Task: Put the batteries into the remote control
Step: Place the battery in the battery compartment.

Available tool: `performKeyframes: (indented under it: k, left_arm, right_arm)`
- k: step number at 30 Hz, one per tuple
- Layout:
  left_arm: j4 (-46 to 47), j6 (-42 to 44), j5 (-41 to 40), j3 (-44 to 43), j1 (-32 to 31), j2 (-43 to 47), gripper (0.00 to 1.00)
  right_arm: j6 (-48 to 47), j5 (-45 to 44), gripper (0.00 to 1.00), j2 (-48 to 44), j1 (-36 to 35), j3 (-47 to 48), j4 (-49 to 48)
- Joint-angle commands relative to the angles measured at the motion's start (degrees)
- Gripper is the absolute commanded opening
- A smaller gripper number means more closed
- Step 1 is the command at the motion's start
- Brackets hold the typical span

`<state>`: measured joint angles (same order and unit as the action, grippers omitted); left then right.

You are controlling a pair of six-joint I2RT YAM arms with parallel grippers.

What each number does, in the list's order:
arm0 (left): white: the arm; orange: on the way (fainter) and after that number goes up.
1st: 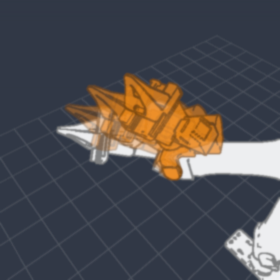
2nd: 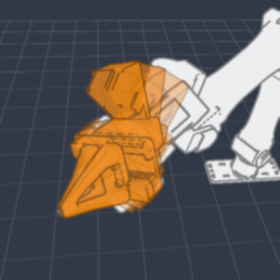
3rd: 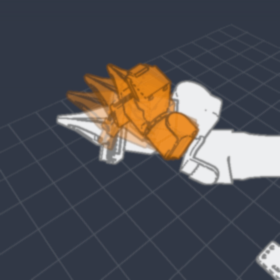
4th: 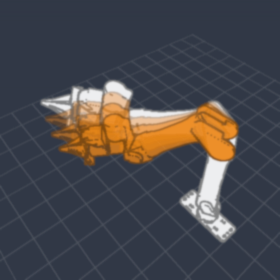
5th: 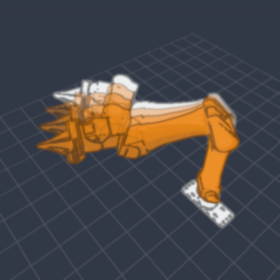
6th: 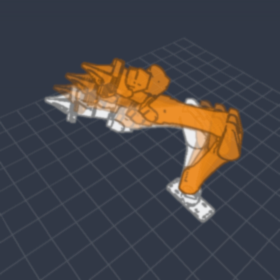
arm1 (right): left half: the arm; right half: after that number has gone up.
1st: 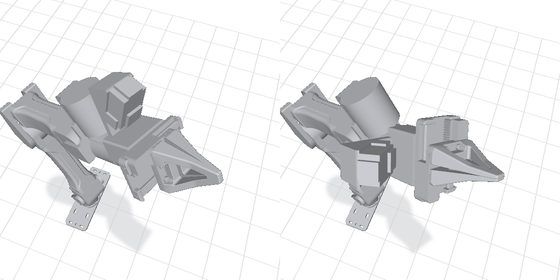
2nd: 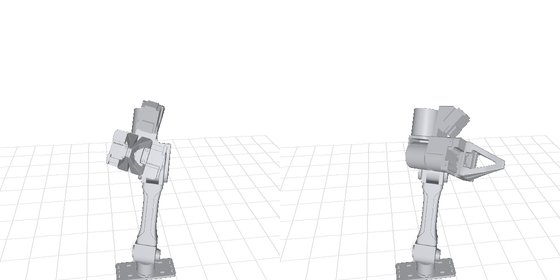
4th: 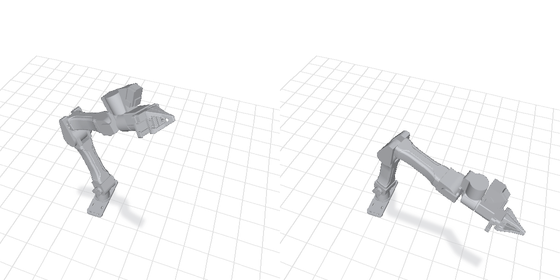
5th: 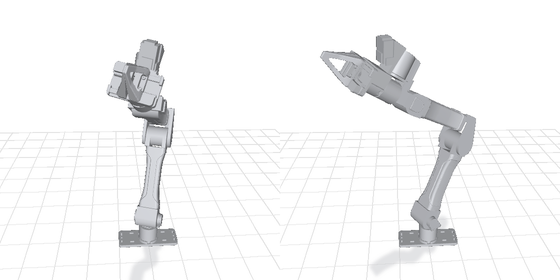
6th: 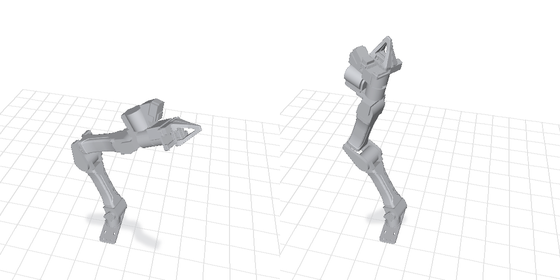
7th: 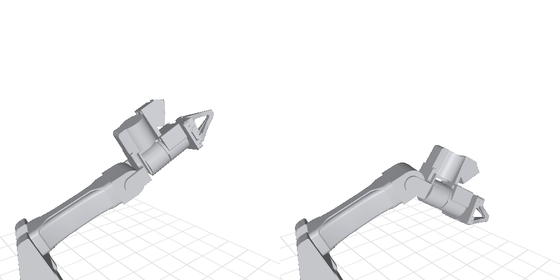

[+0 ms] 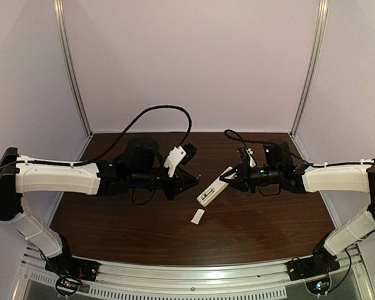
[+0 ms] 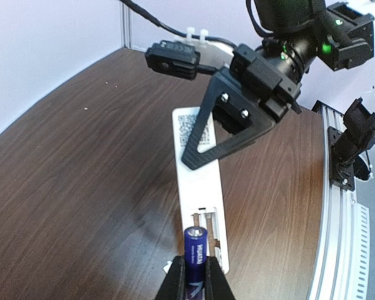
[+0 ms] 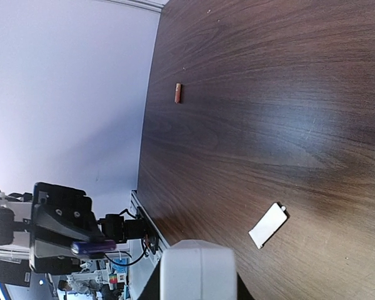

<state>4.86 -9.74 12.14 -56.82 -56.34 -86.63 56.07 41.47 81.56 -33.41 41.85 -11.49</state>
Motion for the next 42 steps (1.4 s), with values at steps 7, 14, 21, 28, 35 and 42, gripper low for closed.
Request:
performKeyframes:
  k: [7,14,21,28,35,42]
  left_arm:
    - [3.2,0.7,-1.8,-1.7,-2.3,-4.0,0.0]
    - [2.1,1.7,-2.8,-2.6,-3.2,-5.9,0.0]
    - [1.7,2.1,-3.3,-3.6,-3.3,-7.1,0.0]
    - [0.7,2.5,-5.5,-4.4,-3.3,-8.5,0.0]
    - [-1.3,3.0,-6.2,-5.1,-3.3,-9.6,0.03]
    - [-2.0,3.0,-6.2,-5.3,-3.4,-10.2,0.04]
  right_arm:
    - [7.5,-1.7,0.0,-0.2,-2.7,-1.2,-4.7]
    - [9.4,-1.1,0.0,0.4,-3.4,-1.3,-6.7]
    - [10.0,-0.8,0.0,1.3,-3.7,-1.0,-7.5]
    - [10.3,-0.5,0.0,1.9,-3.9,-0.7,-7.9]
    - [10.5,-0.2,0.0,2.7,-3.9,-0.3,-8.3]
    - [10.9,0.0,0.0,3.3,-3.9,-0.1,-8.9]
